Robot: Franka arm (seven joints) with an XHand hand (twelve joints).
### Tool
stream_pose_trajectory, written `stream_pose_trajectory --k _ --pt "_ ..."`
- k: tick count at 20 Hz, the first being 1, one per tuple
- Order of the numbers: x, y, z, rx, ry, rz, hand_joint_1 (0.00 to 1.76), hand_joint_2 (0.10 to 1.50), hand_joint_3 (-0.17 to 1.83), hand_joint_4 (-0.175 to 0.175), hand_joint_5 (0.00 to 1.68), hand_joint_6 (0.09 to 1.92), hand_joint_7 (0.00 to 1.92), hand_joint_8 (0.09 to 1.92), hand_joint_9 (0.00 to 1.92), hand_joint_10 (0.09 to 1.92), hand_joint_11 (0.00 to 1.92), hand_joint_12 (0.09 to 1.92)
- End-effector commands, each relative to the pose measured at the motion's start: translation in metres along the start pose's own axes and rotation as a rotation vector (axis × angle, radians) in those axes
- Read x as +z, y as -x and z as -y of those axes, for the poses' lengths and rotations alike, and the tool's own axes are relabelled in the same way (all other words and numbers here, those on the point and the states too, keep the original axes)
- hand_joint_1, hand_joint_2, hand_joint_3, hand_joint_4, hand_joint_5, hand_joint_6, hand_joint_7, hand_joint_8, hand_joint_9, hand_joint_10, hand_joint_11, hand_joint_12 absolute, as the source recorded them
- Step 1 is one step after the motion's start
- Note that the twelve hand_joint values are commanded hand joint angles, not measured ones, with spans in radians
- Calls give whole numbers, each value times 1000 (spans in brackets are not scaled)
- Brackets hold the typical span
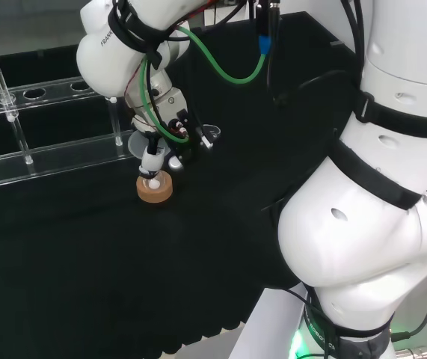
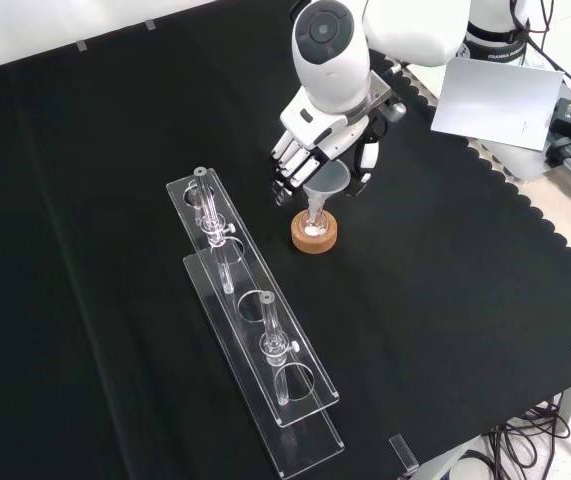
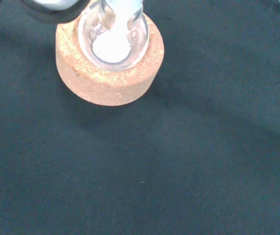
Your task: Remove the funnel from the round-bottom flask.
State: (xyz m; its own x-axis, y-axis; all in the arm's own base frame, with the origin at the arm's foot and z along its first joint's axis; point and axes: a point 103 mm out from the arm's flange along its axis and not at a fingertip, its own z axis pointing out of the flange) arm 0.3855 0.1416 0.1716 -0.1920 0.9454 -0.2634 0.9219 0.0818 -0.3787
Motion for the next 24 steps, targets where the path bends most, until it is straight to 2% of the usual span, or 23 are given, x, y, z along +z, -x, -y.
stream_pose_trajectory --k 1,6,10,18,24 --pt "-3 2 1 13 17 26 781 798 473 -51 308 87 279 709 608 631 478 1381" --pt "-7 3 3 8 30 32 764 848 488 -52 369 87 463 705 786 562 480 1343" --pt "-12 5 5 4 42 34 759 867 489 -50 412 87 538 697 877 529 489 1318" --pt "-35 8 20 8 55 60 766 871 485 -29 554 89 601 686 945 503 484 1302" --pt "-53 9 29 20 77 76 770 870 482 -23 599 110 619 681 965 494 482 1298"
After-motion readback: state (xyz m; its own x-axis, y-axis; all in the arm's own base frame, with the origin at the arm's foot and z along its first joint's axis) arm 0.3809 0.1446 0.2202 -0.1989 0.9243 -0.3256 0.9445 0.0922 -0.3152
